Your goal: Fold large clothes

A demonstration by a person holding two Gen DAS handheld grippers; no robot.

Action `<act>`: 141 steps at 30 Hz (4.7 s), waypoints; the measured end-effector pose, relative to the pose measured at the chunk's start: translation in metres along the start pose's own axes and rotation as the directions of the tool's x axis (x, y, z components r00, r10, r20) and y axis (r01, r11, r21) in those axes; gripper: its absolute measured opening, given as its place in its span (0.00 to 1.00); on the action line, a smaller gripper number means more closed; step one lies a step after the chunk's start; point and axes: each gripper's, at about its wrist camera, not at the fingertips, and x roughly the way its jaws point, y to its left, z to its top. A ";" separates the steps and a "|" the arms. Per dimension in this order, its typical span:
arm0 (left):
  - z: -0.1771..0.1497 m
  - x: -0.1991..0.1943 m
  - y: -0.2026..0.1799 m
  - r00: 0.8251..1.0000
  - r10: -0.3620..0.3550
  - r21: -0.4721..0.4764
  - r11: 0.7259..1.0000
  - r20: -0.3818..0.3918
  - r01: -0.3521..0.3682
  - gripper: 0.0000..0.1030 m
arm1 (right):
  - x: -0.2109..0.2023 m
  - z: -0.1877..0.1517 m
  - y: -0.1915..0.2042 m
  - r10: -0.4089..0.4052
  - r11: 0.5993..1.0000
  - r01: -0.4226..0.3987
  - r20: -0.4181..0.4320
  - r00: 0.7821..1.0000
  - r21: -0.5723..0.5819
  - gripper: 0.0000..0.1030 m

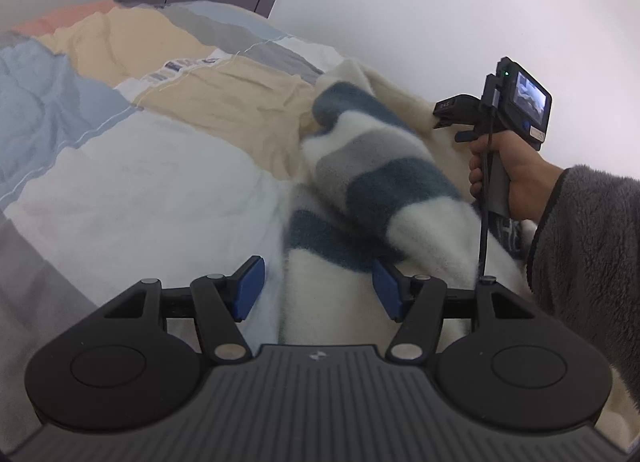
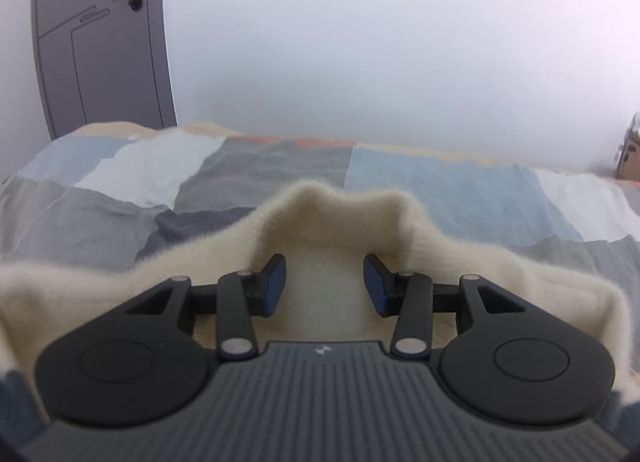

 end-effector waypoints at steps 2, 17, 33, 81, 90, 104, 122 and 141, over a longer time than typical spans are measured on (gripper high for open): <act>0.000 0.002 -0.002 1.000 0.003 0.006 1.000 0.002 -0.003 0.64 | 0.000 -0.003 -0.001 0.009 1.000 -0.009 -0.007 1.000 -0.002 0.44; 0.008 -0.015 0.008 0.998 -0.046 -0.067 0.997 -0.052 0.043 0.64 | -0.201 -0.002 -0.066 0.179 0.983 -0.180 0.050 0.983 0.029 0.44; -0.033 -0.117 -0.011 0.974 -0.121 -0.129 0.987 -0.192 0.097 0.64 | -0.424 -0.152 -0.129 0.157 0.967 -0.122 -0.150 0.976 0.223 0.45; -0.090 -0.130 0.007 0.921 -0.163 -0.421 0.907 -0.354 -0.002 0.21 | -0.417 -0.259 -0.190 0.301 0.801 -0.082 -0.280 0.911 0.593 0.14; -0.094 -0.122 0.005 0.916 -0.149 -0.396 0.918 -0.371 -0.011 0.25 | -0.407 -0.273 -0.197 0.351 0.704 -0.034 -0.306 0.885 0.709 0.32; -0.094 -0.118 0.003 0.909 -0.201 -0.429 0.903 -0.366 0.027 0.20 | -0.386 -0.274 -0.186 0.412 0.706 -0.077 -0.319 0.853 0.704 0.18; -0.030 -0.276 -0.030 0.912 -0.409 -0.306 0.864 0.038 0.401 0.15 | -0.526 -0.195 -0.200 0.476 0.649 -0.475 0.169 0.863 0.594 0.14; 0.006 -0.358 -0.068 0.865 -0.437 -0.210 0.847 0.247 0.488 0.16 | -0.612 -0.134 -0.205 0.500 0.633 -0.596 0.328 0.802 0.493 0.15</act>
